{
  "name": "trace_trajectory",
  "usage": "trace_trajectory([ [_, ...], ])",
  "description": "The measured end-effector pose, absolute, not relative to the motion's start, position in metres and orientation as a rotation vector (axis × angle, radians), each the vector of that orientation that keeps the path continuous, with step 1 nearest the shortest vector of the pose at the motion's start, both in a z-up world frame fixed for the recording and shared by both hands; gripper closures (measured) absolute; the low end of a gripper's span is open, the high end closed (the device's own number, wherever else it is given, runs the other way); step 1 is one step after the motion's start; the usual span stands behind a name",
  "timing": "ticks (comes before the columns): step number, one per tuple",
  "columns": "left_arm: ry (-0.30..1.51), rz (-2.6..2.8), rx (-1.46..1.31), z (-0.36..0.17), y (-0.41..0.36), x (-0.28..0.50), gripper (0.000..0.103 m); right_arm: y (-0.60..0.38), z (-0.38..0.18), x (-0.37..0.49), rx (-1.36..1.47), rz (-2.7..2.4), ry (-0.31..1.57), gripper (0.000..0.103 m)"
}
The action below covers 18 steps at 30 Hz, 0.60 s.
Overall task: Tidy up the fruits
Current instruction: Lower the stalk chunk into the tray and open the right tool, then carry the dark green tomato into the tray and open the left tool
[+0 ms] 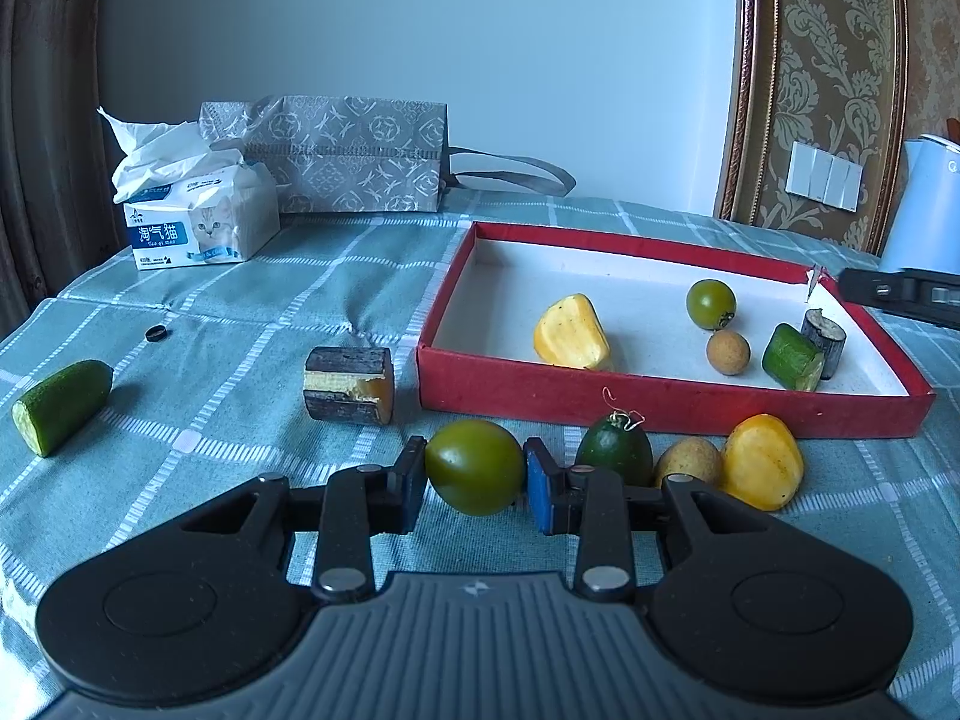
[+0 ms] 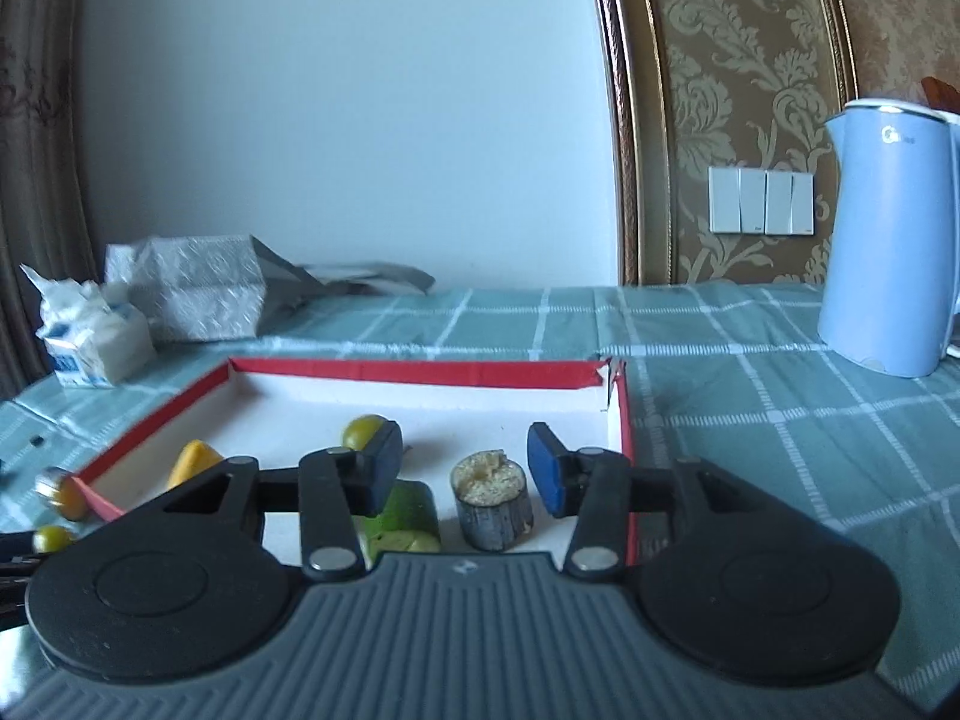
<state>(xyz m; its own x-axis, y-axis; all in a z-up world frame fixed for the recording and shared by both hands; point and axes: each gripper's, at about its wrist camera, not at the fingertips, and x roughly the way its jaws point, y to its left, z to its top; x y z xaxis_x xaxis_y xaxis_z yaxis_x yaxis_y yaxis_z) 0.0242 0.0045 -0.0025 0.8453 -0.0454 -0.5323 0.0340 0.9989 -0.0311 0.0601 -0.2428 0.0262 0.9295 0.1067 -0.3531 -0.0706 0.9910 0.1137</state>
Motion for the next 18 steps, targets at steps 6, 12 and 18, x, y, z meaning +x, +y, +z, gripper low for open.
trace_trajectory([
  [6,0.564,-0.04,-0.023,-0.003,0.005,0.024,0.069,-0.245,0.029,0.016,0.09,0.113,0.309,0.049],
  [12,0.558,-0.035,-0.023,-0.003,0.005,0.023,0.069,-0.251,0.021,-0.009,0.099,0.097,0.271,0.035],
  [18,0.551,-0.027,-0.019,-0.002,0.005,0.021,0.069,-0.254,0.019,-0.007,0.112,0.112,0.275,0.035],
])
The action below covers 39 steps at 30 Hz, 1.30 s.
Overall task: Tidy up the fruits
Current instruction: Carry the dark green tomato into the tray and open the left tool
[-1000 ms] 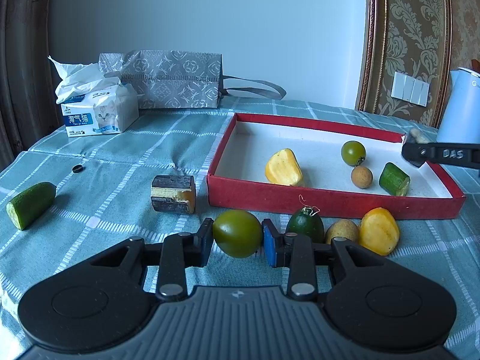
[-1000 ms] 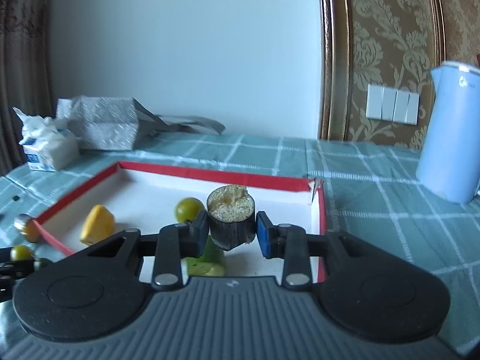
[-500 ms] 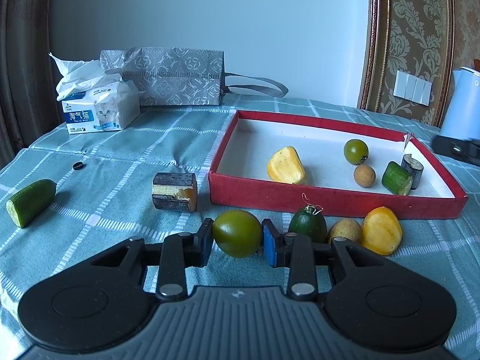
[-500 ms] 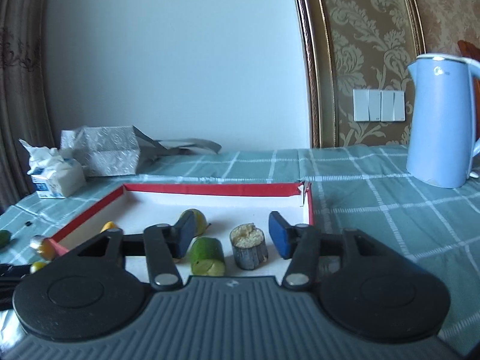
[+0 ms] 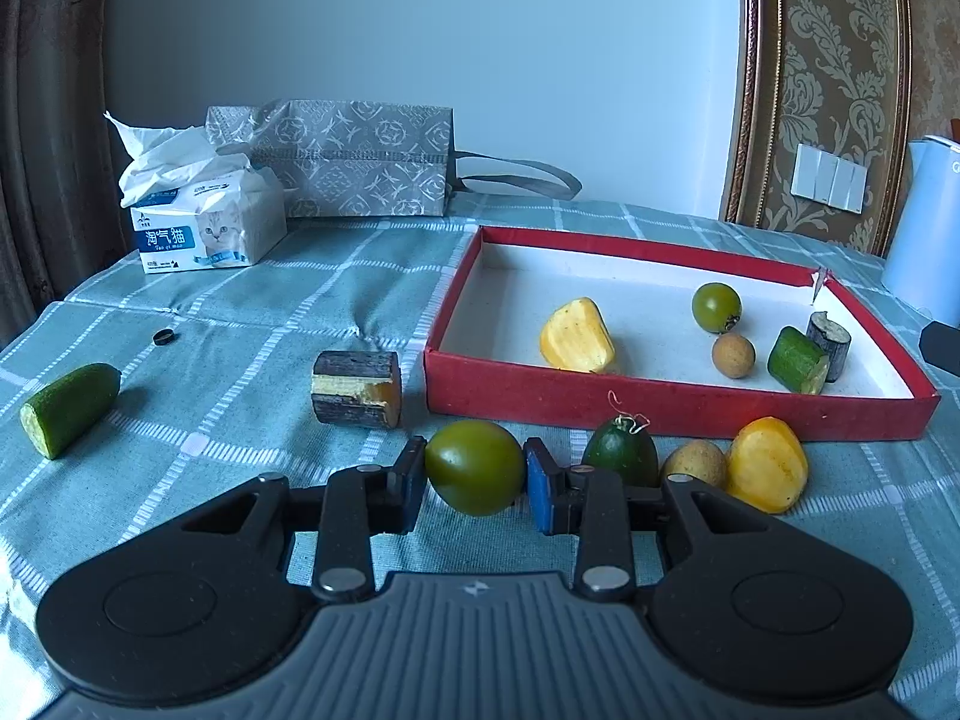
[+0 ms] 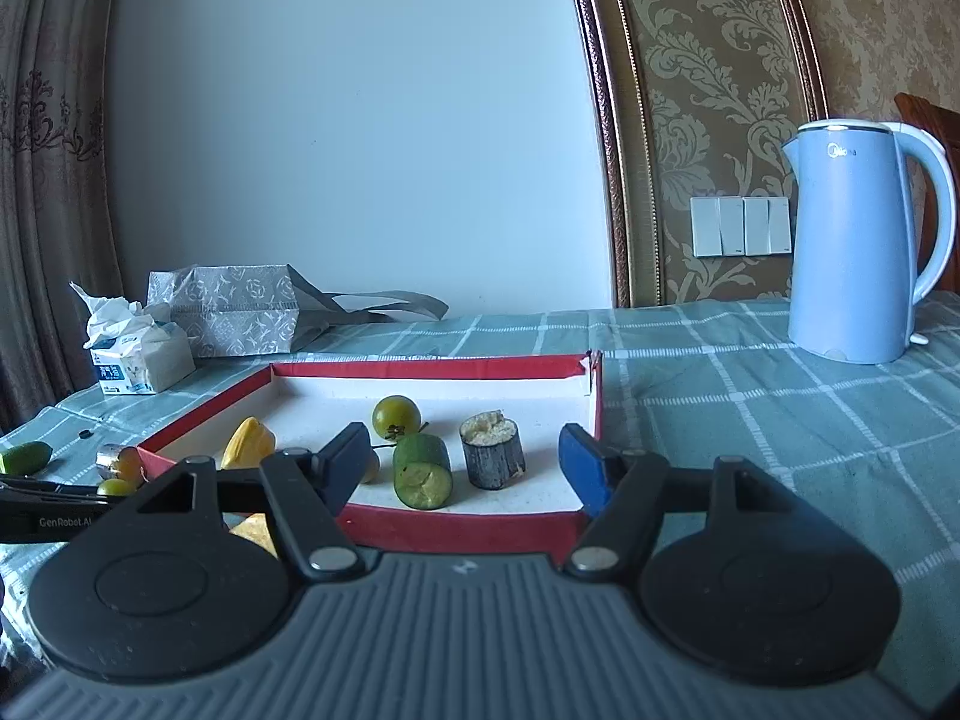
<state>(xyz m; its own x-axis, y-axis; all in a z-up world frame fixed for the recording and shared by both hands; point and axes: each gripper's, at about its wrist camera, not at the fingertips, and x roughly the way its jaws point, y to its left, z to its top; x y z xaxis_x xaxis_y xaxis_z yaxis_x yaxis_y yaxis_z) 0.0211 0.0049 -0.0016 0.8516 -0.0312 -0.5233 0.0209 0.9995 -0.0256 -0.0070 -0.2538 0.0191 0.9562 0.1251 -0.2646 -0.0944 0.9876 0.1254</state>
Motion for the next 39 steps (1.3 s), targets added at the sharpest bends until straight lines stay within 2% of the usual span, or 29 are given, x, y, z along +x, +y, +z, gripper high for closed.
trace_trajectory([
  [12,0.449,-0.04,0.018,0.019,-0.005,0.012,0.069,-0.261,0.021,-0.01,0.156,0.144,0.256,0.035],
  [26,0.432,-0.012,0.08,0.061,-0.032,0.079,0.069,-0.261,0.024,-0.012,0.175,0.173,0.255,0.035],
  [39,0.541,-0.042,0.143,0.033,-0.071,0.124,0.069,-0.267,0.026,-0.008,0.196,0.172,0.259,0.035],
])
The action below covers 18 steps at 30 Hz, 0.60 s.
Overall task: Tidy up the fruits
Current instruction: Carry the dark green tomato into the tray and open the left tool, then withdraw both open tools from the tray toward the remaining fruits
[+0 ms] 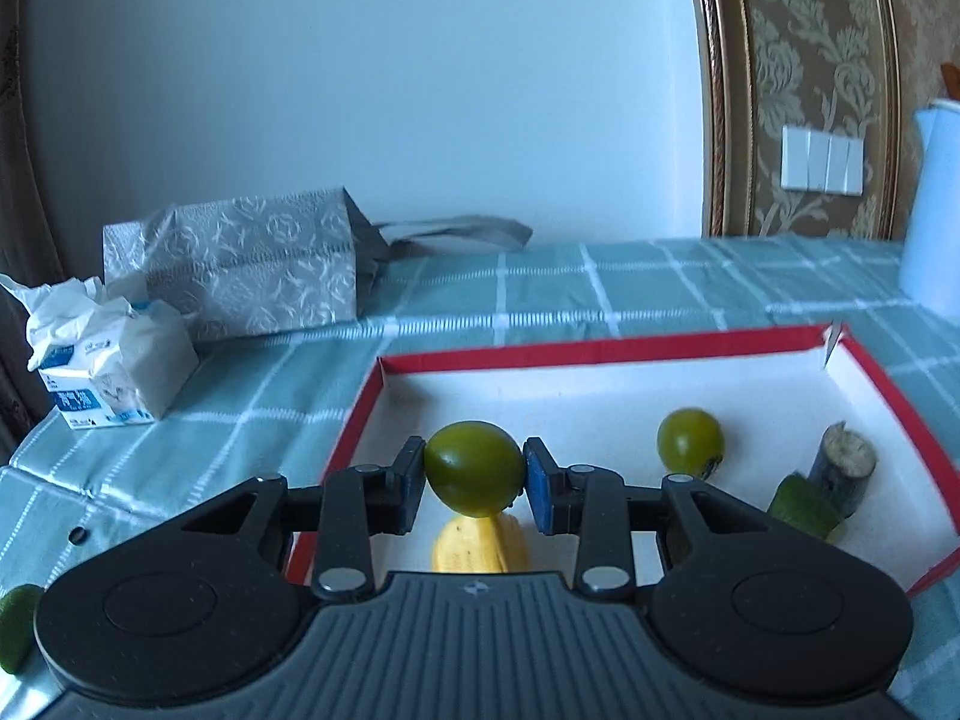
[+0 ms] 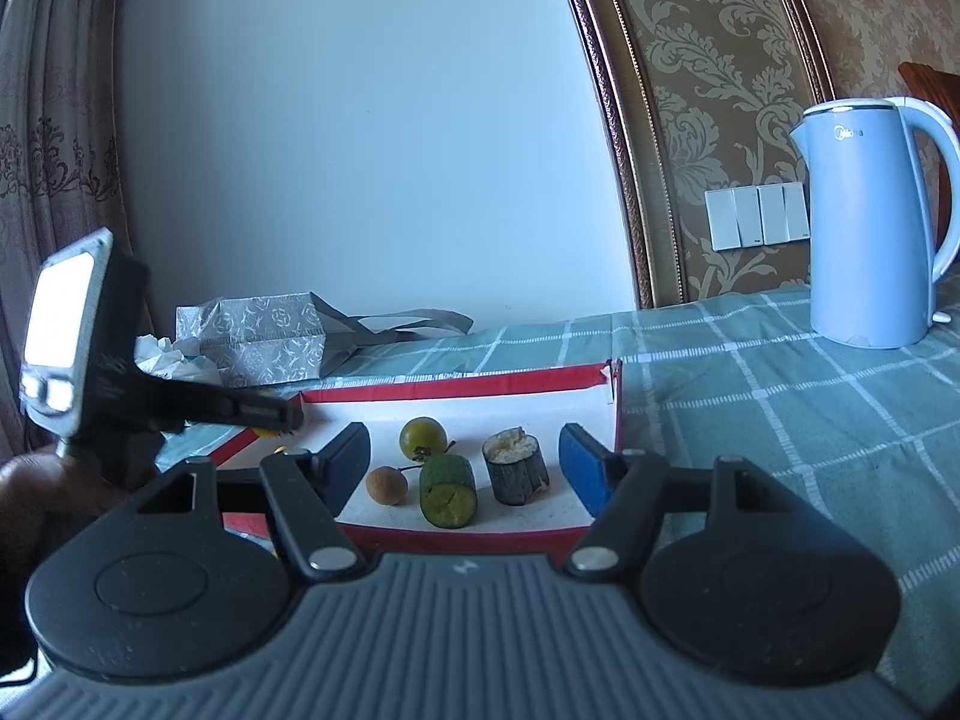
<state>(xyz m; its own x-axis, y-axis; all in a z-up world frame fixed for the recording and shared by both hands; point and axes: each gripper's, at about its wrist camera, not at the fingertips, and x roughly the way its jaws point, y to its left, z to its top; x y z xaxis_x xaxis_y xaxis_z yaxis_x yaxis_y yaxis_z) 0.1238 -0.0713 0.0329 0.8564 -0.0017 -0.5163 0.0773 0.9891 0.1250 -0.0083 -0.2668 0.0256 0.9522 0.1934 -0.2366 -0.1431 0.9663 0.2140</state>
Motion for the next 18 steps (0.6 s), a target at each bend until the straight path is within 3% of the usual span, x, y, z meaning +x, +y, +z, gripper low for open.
trace_trajectory([
  [1,0.543,-0.037,0.143,0.031,-0.071,0.125,0.069,-0.267,0.026,-0.008,0.198,0.173,0.258,0.035],
  [5,0.54,-0.021,0.13,0.029,-0.069,0.126,0.042,-0.267,0.025,-0.007,0.199,0.175,0.26,0.035],
  [7,0.522,-0.008,0.125,0.03,-0.067,0.124,0.033,-0.267,0.026,-0.008,0.198,0.175,0.259,0.035],
  [16,0.51,0.002,0.109,0.043,-0.055,0.101,0.026,-0.265,0.024,-0.007,0.184,0.18,0.269,0.035],
  [18,0.51,0.003,0.086,0.044,-0.047,0.088,0.025,-0.264,0.023,-0.006,0.185,0.194,0.279,0.028],
])
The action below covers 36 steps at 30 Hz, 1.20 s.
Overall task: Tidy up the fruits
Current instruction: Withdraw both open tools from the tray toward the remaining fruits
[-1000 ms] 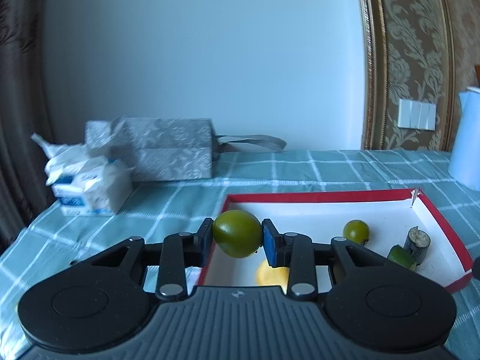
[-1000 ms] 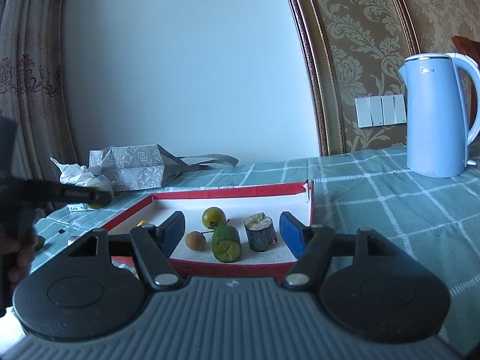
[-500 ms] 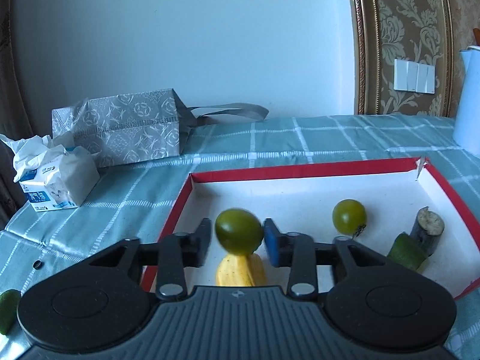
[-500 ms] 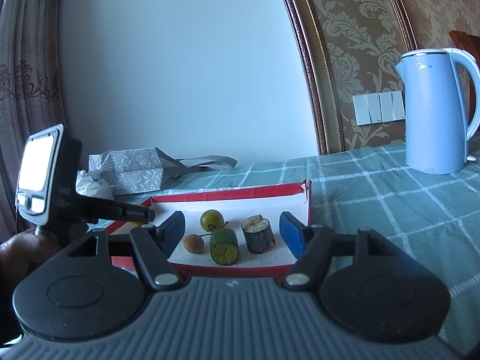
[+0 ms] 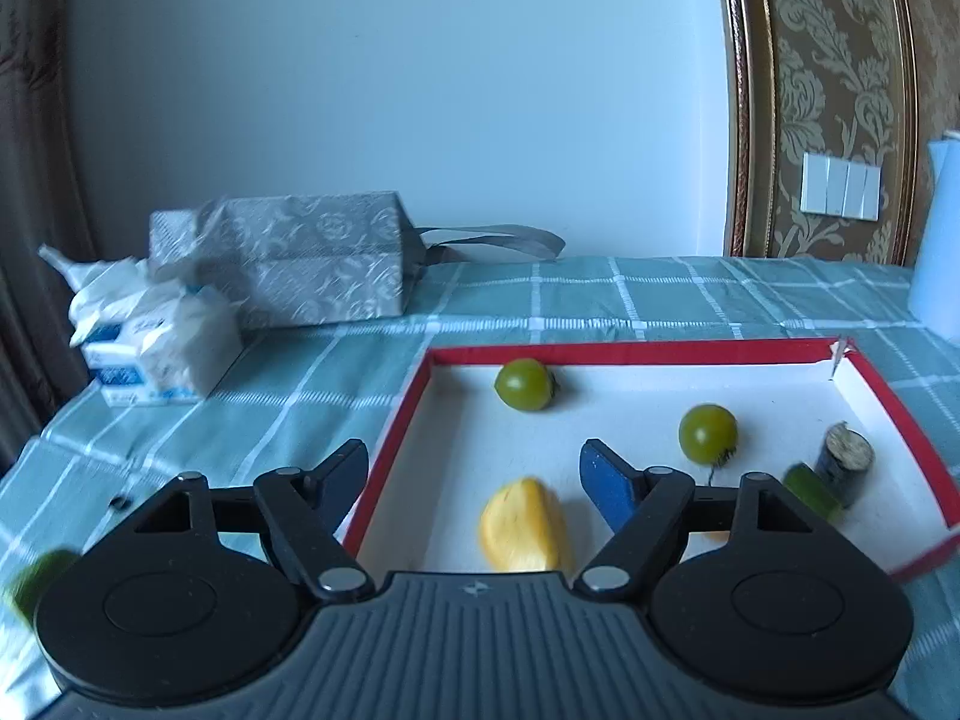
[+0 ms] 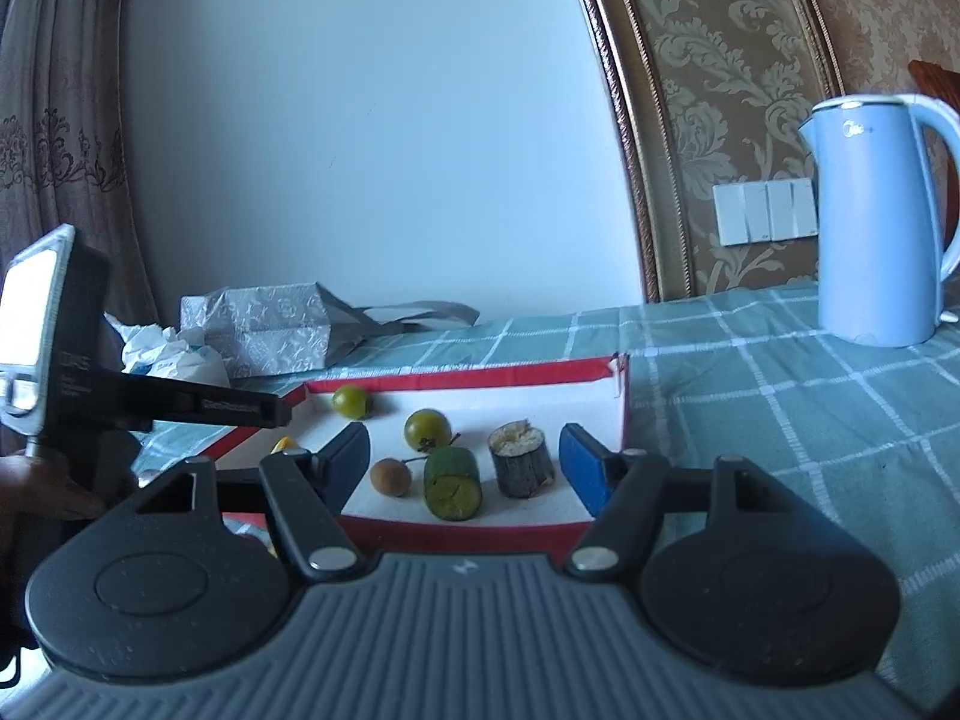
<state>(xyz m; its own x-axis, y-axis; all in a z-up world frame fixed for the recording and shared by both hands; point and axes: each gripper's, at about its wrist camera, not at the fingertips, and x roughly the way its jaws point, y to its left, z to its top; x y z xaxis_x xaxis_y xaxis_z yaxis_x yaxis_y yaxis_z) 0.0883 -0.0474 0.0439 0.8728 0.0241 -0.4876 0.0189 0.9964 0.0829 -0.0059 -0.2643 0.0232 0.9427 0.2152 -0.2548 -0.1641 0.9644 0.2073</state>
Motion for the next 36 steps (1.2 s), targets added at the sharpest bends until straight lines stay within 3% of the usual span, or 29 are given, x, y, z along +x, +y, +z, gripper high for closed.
trace_trajectory([
  [10,0.491,0.044,0.042,0.019,0.008,0.015,0.018,-0.233,0.021,-0.013,0.094,0.338,0.31,0.025],
  [19,0.495,0.06,0.003,0.004,0.024,0.008,0.018,-0.199,0.01,0.004,-0.049,0.389,0.462,0.025],
  [36,0.51,0.072,-0.058,0.003,0.034,0.011,0.018,-0.178,0.006,0.016,-0.119,0.396,0.507,0.025],
])
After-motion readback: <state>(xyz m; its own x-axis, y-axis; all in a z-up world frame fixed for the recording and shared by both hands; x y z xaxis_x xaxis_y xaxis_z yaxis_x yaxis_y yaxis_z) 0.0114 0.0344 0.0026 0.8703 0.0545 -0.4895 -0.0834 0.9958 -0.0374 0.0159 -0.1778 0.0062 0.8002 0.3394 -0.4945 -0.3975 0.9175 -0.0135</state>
